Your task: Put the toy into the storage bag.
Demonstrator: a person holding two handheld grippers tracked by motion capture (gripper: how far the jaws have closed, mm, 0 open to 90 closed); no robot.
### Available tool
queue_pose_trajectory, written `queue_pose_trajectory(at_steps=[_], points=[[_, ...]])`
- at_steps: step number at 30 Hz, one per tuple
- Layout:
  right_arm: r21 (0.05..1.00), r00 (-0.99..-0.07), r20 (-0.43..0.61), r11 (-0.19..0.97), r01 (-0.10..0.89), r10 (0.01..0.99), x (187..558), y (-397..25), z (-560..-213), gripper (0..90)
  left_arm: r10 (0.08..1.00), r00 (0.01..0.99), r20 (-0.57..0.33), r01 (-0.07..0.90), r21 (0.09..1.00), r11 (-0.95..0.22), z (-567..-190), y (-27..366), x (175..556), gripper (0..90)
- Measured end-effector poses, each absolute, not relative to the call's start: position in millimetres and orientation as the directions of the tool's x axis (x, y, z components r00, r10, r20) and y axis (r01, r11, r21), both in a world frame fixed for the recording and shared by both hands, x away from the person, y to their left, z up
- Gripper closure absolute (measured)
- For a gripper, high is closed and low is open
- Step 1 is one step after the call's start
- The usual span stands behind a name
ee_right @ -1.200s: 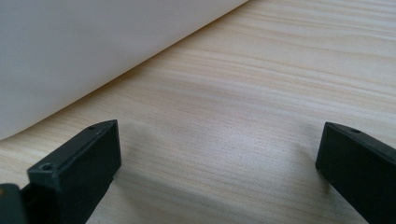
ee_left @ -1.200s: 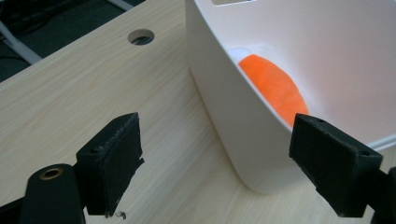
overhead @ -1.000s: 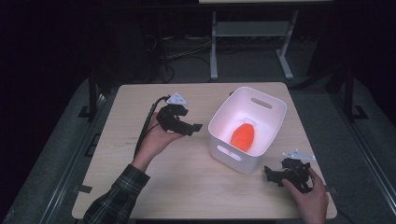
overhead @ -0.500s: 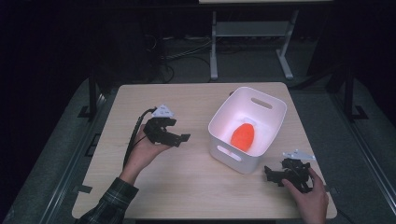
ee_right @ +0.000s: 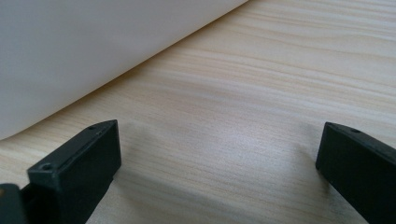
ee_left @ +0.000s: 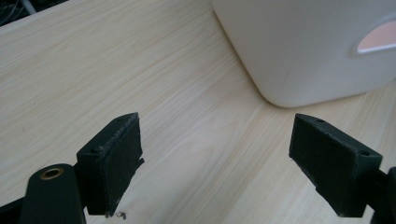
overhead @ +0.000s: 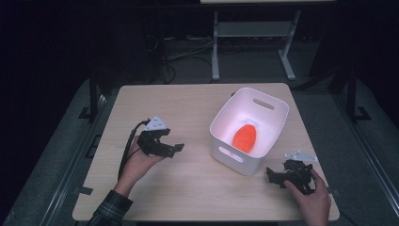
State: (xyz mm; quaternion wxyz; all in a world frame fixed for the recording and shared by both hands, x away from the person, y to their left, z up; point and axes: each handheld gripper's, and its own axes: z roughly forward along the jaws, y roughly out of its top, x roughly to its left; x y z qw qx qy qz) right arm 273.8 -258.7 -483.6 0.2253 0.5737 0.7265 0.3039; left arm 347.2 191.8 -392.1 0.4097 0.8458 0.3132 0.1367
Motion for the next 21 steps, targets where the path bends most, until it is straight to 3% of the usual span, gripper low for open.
queue_pose_trajectory(at_steps=[21], points=[[0.699,-0.238,0.024,0.154,0.699,0.971,273.6,-258.4,-483.5,0.0,0.674,0.739,0.014,0.418,0.775,-0.475,-434.0,222.7,312.1,16.4]])
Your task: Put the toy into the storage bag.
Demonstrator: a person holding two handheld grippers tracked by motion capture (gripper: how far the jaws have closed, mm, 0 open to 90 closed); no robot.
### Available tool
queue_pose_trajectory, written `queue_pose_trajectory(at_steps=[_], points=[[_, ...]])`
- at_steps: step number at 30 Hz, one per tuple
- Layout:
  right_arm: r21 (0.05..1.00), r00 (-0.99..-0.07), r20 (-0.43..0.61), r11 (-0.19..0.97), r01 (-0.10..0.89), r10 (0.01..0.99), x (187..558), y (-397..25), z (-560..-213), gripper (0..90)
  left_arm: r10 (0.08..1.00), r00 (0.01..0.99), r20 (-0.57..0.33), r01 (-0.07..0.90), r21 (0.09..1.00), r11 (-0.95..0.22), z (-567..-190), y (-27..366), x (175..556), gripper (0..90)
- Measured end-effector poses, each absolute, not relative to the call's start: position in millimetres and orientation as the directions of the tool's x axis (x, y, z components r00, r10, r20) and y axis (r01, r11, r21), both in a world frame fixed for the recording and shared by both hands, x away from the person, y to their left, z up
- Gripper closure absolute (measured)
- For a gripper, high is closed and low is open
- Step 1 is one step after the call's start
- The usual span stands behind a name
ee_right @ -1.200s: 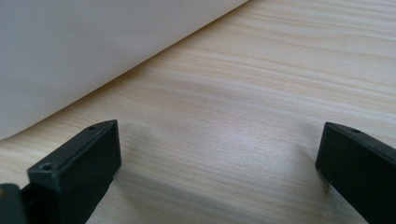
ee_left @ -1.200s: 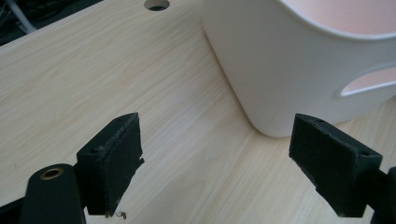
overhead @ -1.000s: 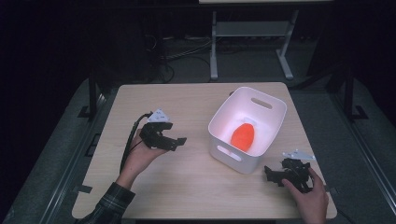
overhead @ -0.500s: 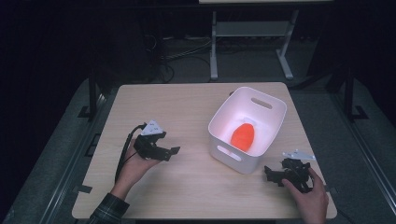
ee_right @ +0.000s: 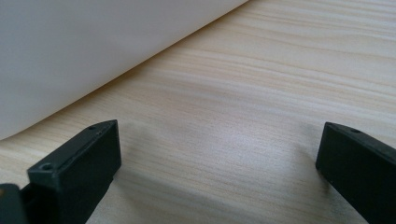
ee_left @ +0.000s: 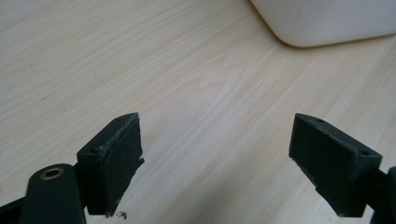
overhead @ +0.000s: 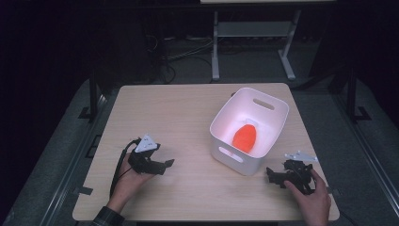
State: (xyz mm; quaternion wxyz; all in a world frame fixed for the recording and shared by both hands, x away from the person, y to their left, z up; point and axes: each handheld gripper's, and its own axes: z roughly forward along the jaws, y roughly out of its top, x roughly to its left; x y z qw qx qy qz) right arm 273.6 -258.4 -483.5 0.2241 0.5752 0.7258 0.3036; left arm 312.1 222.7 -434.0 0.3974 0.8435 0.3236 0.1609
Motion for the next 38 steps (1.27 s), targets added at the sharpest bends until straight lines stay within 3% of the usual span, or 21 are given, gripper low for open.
queue_pose_trajectory(at_steps=[21,38], points=[[0.700,-0.240,0.022,0.156,0.697,0.971,273.8,-258.6,-483.6,0.0,0.704,0.708,0.060,0.458,0.720,-0.522,-465.5,255.5,285.5,16.3],[0.700,-0.240,0.022,0.156,0.697,0.971,273.7,-258.6,-483.6,0.0,0.714,0.700,0.009,0.490,0.720,-0.491,-475.2,266.5,285.0,12.5]])
